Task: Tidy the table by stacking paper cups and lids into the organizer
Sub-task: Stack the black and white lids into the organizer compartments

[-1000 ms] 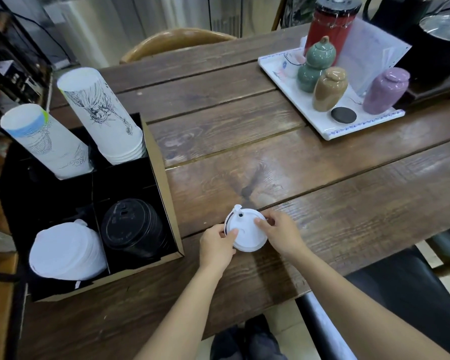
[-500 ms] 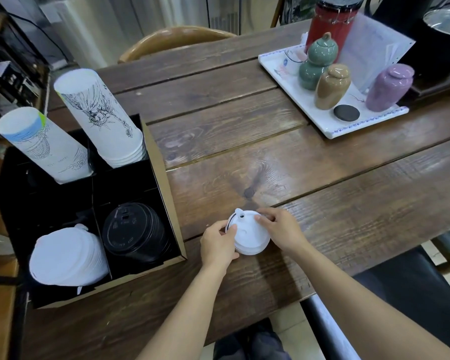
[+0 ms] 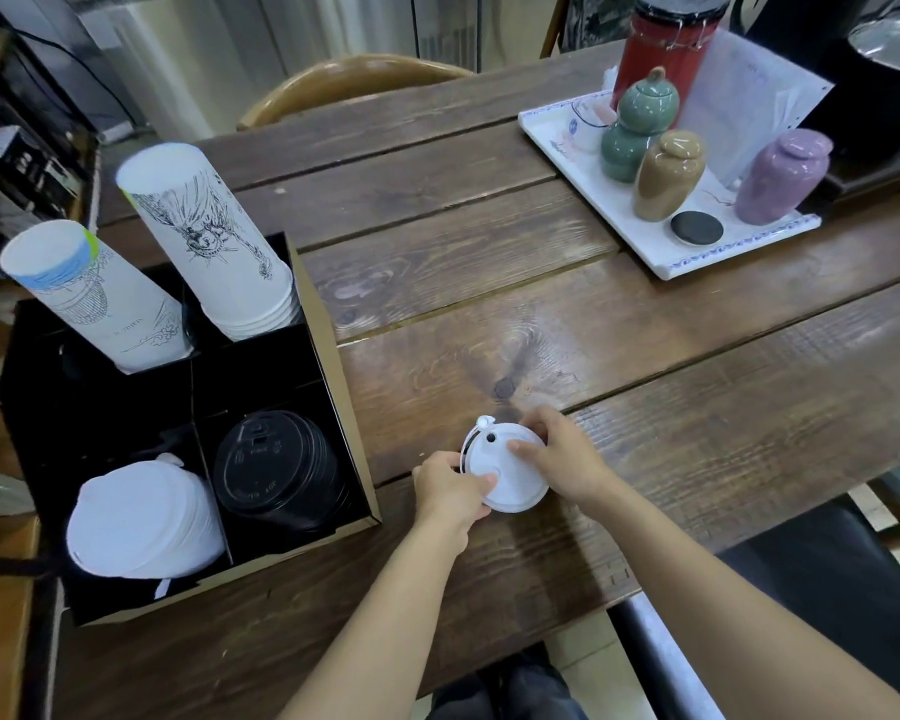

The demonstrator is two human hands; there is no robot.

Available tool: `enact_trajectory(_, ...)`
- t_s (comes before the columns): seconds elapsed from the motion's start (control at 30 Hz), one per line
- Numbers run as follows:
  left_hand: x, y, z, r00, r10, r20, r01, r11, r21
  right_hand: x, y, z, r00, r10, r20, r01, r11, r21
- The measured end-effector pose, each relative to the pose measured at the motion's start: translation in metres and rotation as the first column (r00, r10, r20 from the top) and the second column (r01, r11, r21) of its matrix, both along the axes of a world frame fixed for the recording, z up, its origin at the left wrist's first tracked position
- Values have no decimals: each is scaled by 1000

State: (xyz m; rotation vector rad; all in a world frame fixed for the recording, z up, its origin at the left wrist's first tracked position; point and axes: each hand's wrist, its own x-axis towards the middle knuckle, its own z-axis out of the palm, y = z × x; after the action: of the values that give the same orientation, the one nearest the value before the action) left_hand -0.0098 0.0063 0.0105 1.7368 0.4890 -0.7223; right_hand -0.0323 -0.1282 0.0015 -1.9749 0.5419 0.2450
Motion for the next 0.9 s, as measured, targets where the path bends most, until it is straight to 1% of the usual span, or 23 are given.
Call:
enact_trajectory(0.07,1,2,6,998,35,-53,-39,997,-69,0,0,5,997,-53,48,46,989,142)
enact_trajectory(0.13,3,6,18,996,58,-70,-67,989,-135,1,1,11,990,-108,96,83,969,231)
enact_trajectory(0.23,11,16,41,998,55,8,-53,984,-170,11,3,24,976,-151,155,103,954,281)
enact_trajectory(0.37,24,35,75,987,79,142,-48,977,-209,26,14,57,948,-165,272,77,948,308)
enact_trajectory(0.5,28,61,110,951,170,257,-112,967,-228,40,31,93,915,-91,393,-32,954,297)
enact_trajectory(0.63,22,92,142,897,218,383,-115,955,-275,52,54,124,883,19,469,-162,950,267)
enact_trajectory(0.8,11,149,159,820,351,452,-246,929,-276,63,108,149,852,179,492,-317,925,211)
enact_trajectory(0.9,8,185,163,799,372,472,-293,927,-235,66,142,156,838,295,460,-395,908,137)
